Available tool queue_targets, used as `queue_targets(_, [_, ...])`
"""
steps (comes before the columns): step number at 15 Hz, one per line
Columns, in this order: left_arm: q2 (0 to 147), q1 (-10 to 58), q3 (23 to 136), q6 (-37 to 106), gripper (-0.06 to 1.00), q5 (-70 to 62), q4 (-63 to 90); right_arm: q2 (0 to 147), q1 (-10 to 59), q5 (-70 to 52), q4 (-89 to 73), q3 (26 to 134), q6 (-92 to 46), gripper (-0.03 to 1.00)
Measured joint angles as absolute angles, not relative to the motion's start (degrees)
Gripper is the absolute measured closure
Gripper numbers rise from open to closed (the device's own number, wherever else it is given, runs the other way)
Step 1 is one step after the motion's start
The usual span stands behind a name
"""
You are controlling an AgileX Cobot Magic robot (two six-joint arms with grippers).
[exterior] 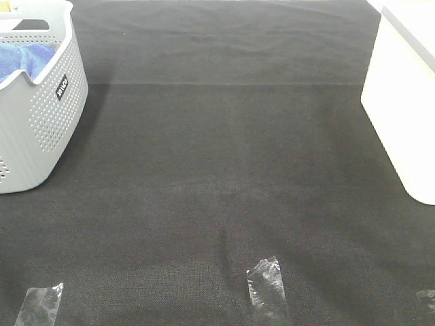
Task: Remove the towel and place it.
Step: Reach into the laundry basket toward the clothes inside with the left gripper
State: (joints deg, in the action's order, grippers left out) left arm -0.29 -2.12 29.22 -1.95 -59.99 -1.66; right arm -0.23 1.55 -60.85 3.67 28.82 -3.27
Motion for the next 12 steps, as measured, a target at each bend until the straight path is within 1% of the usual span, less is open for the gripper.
queue_targets(12, [-0.3,-2.1,29.2,-1.9,0.24,-60.0,-1.7,-0.2,1.5,-60.8,3.7,28.8,-3.3,0.26])
